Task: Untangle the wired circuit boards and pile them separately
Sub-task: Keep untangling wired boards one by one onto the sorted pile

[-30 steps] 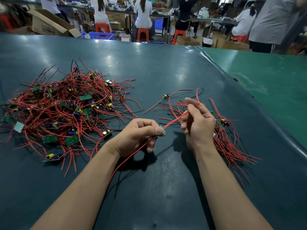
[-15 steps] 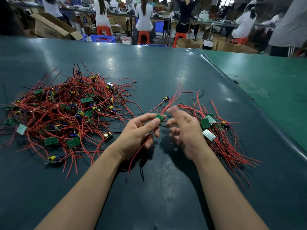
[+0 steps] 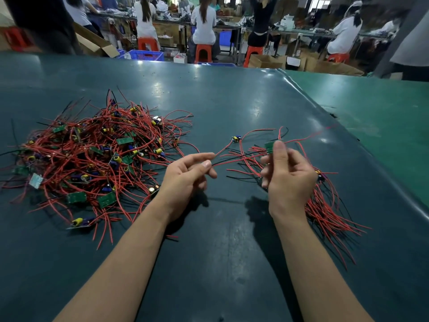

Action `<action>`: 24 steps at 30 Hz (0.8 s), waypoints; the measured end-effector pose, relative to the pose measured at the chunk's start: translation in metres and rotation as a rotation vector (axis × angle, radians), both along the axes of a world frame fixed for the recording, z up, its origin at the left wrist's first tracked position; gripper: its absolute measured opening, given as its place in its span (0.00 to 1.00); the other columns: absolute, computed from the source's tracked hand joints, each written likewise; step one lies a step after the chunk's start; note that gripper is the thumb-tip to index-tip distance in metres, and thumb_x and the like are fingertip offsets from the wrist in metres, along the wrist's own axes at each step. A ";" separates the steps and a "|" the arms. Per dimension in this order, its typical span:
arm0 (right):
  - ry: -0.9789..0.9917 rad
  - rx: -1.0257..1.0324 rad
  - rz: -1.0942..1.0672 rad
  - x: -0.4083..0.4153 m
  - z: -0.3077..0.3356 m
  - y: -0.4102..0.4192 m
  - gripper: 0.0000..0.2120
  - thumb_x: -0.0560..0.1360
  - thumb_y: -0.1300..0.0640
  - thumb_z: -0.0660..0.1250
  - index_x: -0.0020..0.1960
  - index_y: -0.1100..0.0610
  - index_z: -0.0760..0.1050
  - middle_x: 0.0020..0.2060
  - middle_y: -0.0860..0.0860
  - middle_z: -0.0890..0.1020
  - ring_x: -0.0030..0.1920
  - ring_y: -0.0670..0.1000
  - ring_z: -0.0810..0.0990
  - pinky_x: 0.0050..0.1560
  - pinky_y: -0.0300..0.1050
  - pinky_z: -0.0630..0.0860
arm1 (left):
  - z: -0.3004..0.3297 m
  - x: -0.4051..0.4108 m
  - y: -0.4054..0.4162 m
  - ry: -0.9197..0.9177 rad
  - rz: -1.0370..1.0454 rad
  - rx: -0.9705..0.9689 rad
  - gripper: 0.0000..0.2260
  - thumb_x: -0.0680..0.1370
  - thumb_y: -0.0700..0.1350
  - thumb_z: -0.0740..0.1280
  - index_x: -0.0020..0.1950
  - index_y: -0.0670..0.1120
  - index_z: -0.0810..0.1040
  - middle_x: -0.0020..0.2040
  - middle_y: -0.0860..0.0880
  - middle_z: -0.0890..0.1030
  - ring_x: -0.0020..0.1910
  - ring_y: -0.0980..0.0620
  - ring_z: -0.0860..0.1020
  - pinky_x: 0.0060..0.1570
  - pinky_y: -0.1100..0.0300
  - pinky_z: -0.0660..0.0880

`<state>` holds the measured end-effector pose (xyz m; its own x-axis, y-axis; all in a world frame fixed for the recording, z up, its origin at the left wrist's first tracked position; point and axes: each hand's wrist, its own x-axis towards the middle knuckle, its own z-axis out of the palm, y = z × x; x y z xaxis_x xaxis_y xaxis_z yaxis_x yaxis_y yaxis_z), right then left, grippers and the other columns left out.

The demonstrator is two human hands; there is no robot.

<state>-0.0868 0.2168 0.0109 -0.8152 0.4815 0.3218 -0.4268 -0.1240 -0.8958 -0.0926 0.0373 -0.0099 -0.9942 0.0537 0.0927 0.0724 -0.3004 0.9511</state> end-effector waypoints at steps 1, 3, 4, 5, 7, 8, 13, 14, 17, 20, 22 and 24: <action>0.004 -0.051 -0.034 0.000 0.002 0.001 0.11 0.80 0.55 0.66 0.39 0.54 0.76 0.30 0.49 0.82 0.26 0.46 0.78 0.21 0.37 0.70 | -0.001 -0.002 0.000 -0.011 0.082 -0.007 0.09 0.79 0.34 0.64 0.57 0.40 0.79 0.33 0.47 0.79 0.26 0.55 0.67 0.30 0.64 0.65; -0.029 -0.238 -0.078 0.000 0.004 0.004 0.06 0.80 0.59 0.65 0.44 0.57 0.76 0.35 0.51 0.85 0.33 0.48 0.84 0.25 0.37 0.75 | -0.002 -0.004 -0.001 -0.030 0.166 0.019 0.10 0.79 0.33 0.64 0.56 0.42 0.79 0.32 0.47 0.79 0.25 0.55 0.68 0.31 0.61 0.66; -0.050 -0.365 -0.071 -0.001 0.004 0.006 0.04 0.80 0.62 0.65 0.46 0.58 0.75 0.37 0.52 0.86 0.36 0.49 0.85 0.28 0.37 0.77 | -0.002 -0.005 0.000 -0.033 0.172 0.038 0.10 0.78 0.33 0.64 0.56 0.42 0.80 0.32 0.47 0.78 0.25 0.54 0.68 0.32 0.60 0.66; -0.061 -0.482 -0.056 -0.001 0.004 0.007 0.03 0.80 0.64 0.65 0.47 0.59 0.74 0.38 0.53 0.86 0.38 0.50 0.86 0.31 0.37 0.78 | -0.003 -0.005 0.000 -0.030 0.168 0.045 0.10 0.78 0.33 0.64 0.55 0.42 0.80 0.32 0.47 0.78 0.25 0.54 0.68 0.32 0.59 0.66; -0.061 -0.613 -0.061 -0.001 0.004 0.008 0.04 0.79 0.66 0.65 0.49 0.59 0.72 0.41 0.54 0.86 0.40 0.51 0.86 0.32 0.38 0.79 | -0.004 -0.005 0.001 -0.018 0.155 0.039 0.10 0.78 0.32 0.64 0.56 0.42 0.80 0.32 0.47 0.78 0.25 0.54 0.68 0.32 0.59 0.66; -0.057 -0.613 -0.084 -0.001 0.004 0.007 0.06 0.79 0.66 0.64 0.50 0.57 0.71 0.41 0.54 0.86 0.40 0.52 0.86 0.31 0.38 0.78 | -0.004 -0.005 0.001 -0.016 0.153 0.042 0.11 0.77 0.32 0.64 0.56 0.42 0.80 0.32 0.47 0.78 0.25 0.54 0.68 0.31 0.60 0.66; -0.083 -0.276 -0.178 -0.002 0.001 0.004 0.07 0.78 0.62 0.67 0.50 0.53 0.71 0.46 0.53 0.81 0.40 0.51 0.82 0.24 0.40 0.75 | -0.003 -0.004 0.001 -0.021 0.139 0.092 0.11 0.77 0.32 0.63 0.57 0.41 0.79 0.31 0.47 0.77 0.25 0.54 0.67 0.30 0.61 0.65; -0.094 -0.262 -0.148 -0.002 0.000 0.003 0.07 0.77 0.61 0.68 0.50 0.52 0.72 0.48 0.53 0.79 0.42 0.50 0.81 0.25 0.40 0.76 | -0.003 -0.003 0.001 -0.022 0.134 0.091 0.11 0.77 0.32 0.63 0.57 0.41 0.79 0.32 0.47 0.77 0.26 0.54 0.67 0.31 0.61 0.65; -0.116 -0.366 -0.004 0.000 0.001 0.001 0.02 0.78 0.53 0.69 0.48 0.52 0.77 0.50 0.51 0.80 0.45 0.49 0.82 0.28 0.42 0.78 | -0.003 -0.003 0.002 -0.032 0.129 0.092 0.11 0.77 0.32 0.63 0.57 0.41 0.79 0.32 0.47 0.78 0.26 0.54 0.67 0.31 0.60 0.64; -0.138 -0.359 0.036 -0.002 0.001 0.000 0.06 0.78 0.52 0.68 0.48 0.53 0.82 0.41 0.48 0.82 0.39 0.48 0.81 0.28 0.40 0.77 | -0.003 -0.004 0.001 -0.035 0.126 0.090 0.12 0.77 0.32 0.63 0.57 0.42 0.79 0.32 0.47 0.78 0.26 0.54 0.67 0.30 0.60 0.63; -0.073 -0.230 0.015 0.001 0.000 -0.004 0.04 0.78 0.57 0.69 0.51 0.51 0.81 0.40 0.48 0.82 0.38 0.47 0.78 0.31 0.40 0.78 | -0.003 -0.003 0.001 -0.034 0.118 0.097 0.12 0.75 0.33 0.65 0.56 0.42 0.79 0.32 0.47 0.78 0.25 0.55 0.67 0.29 0.61 0.63; 0.041 -0.119 -0.009 0.003 -0.001 -0.007 0.09 0.77 0.61 0.69 0.54 0.49 0.78 0.41 0.52 0.82 0.37 0.48 0.79 0.37 0.40 0.80 | -0.003 -0.003 0.001 -0.033 0.113 0.101 0.12 0.75 0.33 0.64 0.56 0.42 0.78 0.31 0.47 0.78 0.25 0.55 0.67 0.28 0.62 0.64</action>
<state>-0.0837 0.2100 0.0096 -0.7981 0.5256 0.2944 -0.4640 -0.2246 -0.8569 -0.0958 0.0386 -0.0125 -0.9960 -0.0668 0.0593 0.0807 -0.3862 0.9189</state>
